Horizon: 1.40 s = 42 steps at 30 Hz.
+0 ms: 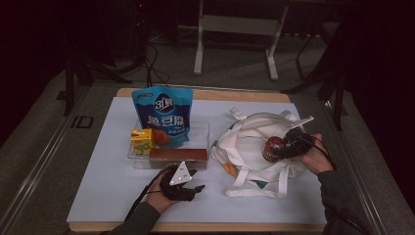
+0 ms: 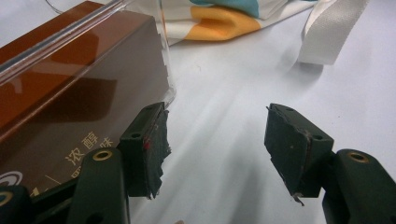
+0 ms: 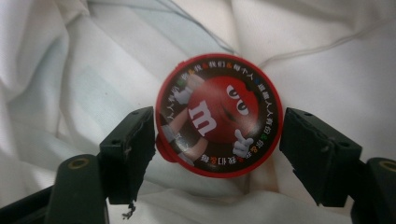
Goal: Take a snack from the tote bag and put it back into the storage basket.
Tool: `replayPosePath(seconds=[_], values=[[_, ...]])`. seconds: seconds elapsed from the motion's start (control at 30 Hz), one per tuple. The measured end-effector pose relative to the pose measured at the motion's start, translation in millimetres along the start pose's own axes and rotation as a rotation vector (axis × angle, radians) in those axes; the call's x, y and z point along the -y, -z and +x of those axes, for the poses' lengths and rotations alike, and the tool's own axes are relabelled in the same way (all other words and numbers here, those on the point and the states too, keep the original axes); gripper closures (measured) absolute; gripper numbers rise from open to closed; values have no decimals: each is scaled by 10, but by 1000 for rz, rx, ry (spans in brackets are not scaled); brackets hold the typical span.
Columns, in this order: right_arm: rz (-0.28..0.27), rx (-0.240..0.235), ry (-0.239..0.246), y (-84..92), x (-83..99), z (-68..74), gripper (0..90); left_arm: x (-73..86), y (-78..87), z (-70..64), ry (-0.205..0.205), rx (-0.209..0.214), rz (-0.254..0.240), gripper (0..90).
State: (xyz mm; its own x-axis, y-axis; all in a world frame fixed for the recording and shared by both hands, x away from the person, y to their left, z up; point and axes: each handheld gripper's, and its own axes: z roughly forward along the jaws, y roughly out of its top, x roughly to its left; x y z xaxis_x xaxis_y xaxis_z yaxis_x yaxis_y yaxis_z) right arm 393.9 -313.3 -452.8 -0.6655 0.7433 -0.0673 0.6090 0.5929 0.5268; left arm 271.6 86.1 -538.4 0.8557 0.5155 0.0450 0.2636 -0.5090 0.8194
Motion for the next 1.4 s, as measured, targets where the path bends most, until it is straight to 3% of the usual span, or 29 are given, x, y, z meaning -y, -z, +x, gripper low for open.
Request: replayPosePath(seconds=[0.47,0.6,1.4], values=[[46,-44,16,-199,-22,-55,240,0,-1,-1,-1,1,0,394],[45,-60,-3,-209,-15,-75,247,0,-2,-3,-3,1,-1,394],[41,-39,-21,-199,-33,-44,254,-1,-3,-2,-2,1,0,394]])
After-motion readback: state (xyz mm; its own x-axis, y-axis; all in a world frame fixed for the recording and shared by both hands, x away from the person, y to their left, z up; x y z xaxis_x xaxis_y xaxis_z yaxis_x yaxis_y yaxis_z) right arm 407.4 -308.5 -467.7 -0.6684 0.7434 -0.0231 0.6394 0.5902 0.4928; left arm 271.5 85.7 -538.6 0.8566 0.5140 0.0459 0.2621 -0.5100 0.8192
